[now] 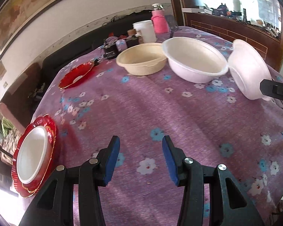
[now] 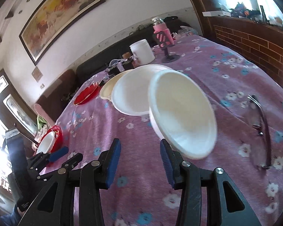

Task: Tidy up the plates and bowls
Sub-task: 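Grasp the white foam bowl rim with the right gripper and lift, then carry the white foam bowl with the right gripper while the left gripper approaches the beige bowl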

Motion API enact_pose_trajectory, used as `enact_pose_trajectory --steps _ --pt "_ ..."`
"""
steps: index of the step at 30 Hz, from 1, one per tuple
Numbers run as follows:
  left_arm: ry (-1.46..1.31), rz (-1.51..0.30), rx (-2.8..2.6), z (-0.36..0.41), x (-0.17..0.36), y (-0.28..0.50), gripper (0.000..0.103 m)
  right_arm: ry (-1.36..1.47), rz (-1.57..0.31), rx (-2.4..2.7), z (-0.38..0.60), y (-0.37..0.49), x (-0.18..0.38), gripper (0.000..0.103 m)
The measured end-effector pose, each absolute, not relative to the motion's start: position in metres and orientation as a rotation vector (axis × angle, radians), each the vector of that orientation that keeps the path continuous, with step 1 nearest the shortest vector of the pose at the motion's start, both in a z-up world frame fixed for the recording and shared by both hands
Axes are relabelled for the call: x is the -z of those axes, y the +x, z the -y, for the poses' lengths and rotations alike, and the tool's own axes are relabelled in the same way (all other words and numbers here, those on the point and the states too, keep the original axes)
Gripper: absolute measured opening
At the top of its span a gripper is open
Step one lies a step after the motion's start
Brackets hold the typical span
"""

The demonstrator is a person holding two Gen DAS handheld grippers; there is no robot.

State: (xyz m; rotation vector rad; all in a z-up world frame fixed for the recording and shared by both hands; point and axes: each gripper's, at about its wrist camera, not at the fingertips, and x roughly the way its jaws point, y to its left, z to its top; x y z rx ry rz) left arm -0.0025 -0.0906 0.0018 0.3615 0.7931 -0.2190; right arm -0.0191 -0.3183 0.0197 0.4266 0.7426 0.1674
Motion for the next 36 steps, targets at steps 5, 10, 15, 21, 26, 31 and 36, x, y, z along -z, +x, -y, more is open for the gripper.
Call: enact_pose_trajectory --steps 5,10,15,21,26,31,36 --pt "0.385 -0.795 0.242 0.104 -0.002 -0.005 0.046 0.421 -0.752 -0.21 0.326 -0.029 -0.013 0.046" --pt "0.373 -0.802 0.257 0.103 -0.008 0.003 0.046 0.408 -0.748 -0.388 0.322 -0.045 -0.019 0.047" --pt "0.3 -0.824 0.286 0.099 -0.025 0.027 0.046 0.4 -0.639 -0.414 0.338 -0.052 -0.06 0.047" --pt "0.216 -0.884 0.297 0.104 -0.033 0.072 0.046 0.343 -0.686 -0.159 0.362 0.011 -0.077 0.047" --pt "0.13 -0.964 0.324 0.108 -0.03 0.107 0.046 0.4 -0.827 -0.174 0.386 0.087 -0.063 0.046" --pt "0.055 -0.967 0.354 0.113 -0.037 0.124 0.046 0.403 -0.97 -0.195 0.392 0.139 -0.035 0.046" --pt "0.049 -0.993 0.373 0.127 -0.032 0.137 0.046 0.409 -1.025 -0.198 0.394 0.16 -0.02 0.046"
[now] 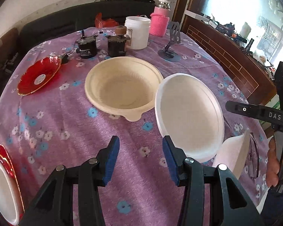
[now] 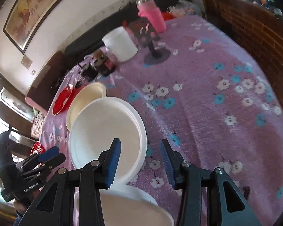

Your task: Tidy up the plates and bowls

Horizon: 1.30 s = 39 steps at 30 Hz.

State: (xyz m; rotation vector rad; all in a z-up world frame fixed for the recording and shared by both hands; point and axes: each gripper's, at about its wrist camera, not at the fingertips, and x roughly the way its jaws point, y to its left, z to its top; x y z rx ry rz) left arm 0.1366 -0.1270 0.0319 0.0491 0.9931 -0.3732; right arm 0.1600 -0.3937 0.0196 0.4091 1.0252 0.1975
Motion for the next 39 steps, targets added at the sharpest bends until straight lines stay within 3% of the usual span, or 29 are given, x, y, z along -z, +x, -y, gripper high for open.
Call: enact_pose_trajectory --steps 10,18,19,20,22,30,39 --pt "-0.091 -1.005 0.269 0.085 -0.034 0.183 0.046 0.375 -0.981 -0.201 0.384 0.168 -0.048 0.046" --pt "-0.228 -1.117 0.219 0.062 -0.014 0.24 0.045 0.401 -0.94 -0.236 0.371 0.154 -0.059 0.046" --pt "-0.234 -1.126 0.224 0.064 -0.011 0.244 0.041 0.403 -0.936 -0.241 0.369 0.15 -0.061 0.046" --pt "-0.234 -1.137 0.221 0.066 -0.007 0.248 0.025 0.405 -0.93 -0.245 0.366 0.146 -0.064 0.046" --pt "-0.222 -1.154 0.197 0.069 0.001 0.254 0.016 0.404 -0.916 -0.265 0.36 0.137 -0.069 0.047" --pt "-0.217 -1.12 0.152 0.042 -0.009 0.22 0.013 0.382 -0.847 -0.368 0.326 0.087 -0.09 0.047" --pt "-0.137 -1.117 0.19 -0.002 -0.013 0.112 0.013 0.342 -0.862 -0.484 0.271 0.042 -0.078 0.047"
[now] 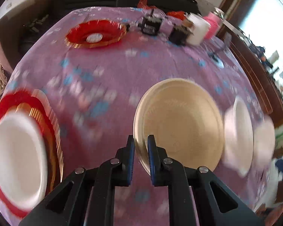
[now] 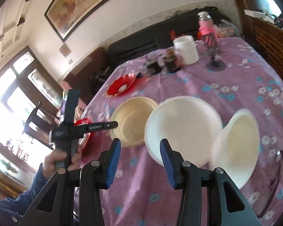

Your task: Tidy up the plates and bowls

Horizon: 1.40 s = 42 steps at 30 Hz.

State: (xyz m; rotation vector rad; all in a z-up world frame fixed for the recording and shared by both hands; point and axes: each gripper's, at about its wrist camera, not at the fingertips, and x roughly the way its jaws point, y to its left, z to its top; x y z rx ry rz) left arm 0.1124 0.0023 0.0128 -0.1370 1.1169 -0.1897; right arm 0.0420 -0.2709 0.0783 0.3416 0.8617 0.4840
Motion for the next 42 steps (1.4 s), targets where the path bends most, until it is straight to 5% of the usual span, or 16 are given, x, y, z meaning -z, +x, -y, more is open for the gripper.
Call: enact_pose_trajectory --steps 7,23,24,25,26,42 --pt "-0.033 -1.067 0.245 -0.023 -0.007 0.024 0.015 0.357 -0.908 -0.547 0.242 0.003 -0.05 0.047" --pt "-0.001 -0.966 0.236 -0.014 0.003 0.028 0.019 0.339 -0.941 -0.444 0.215 0.021 -0.016 0.047" --pt "0.001 -0.957 0.228 -0.014 0.004 0.028 0.019 0.341 -0.95 -0.44 0.212 0.024 -0.013 0.04" --pt "0.004 -0.952 0.221 -0.014 0.004 0.028 0.019 0.335 -0.964 -0.437 0.208 0.026 -0.011 0.022" --pt "0.007 -0.946 0.219 -0.013 0.005 0.028 0.019 0.33 -0.98 -0.43 0.204 0.027 -0.007 0.017" --pt "0.089 -0.862 0.193 -0.013 -0.006 0.017 0.019 0.323 -0.951 -0.399 0.194 0.019 -0.008 0.014"
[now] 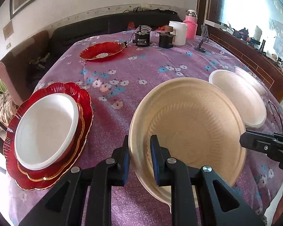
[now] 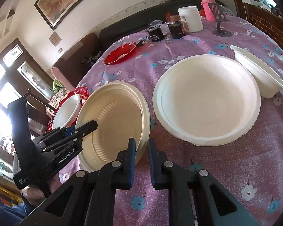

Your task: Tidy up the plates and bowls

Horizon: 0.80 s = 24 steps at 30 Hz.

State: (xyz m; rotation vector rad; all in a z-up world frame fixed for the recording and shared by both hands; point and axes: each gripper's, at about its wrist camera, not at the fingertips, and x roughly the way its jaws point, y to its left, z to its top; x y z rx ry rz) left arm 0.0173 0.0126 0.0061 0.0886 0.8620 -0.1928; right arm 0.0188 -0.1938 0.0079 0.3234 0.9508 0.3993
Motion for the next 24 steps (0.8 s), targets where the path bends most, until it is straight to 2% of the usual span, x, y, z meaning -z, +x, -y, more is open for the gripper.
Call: enact_pose_trajectory --steps 24 --pt "0.055 -0.78 0.152 -0.032 -0.029 0.008 0.019 0.283 -0.893 -0.437 0.175 0.02 -0.036 0.014"
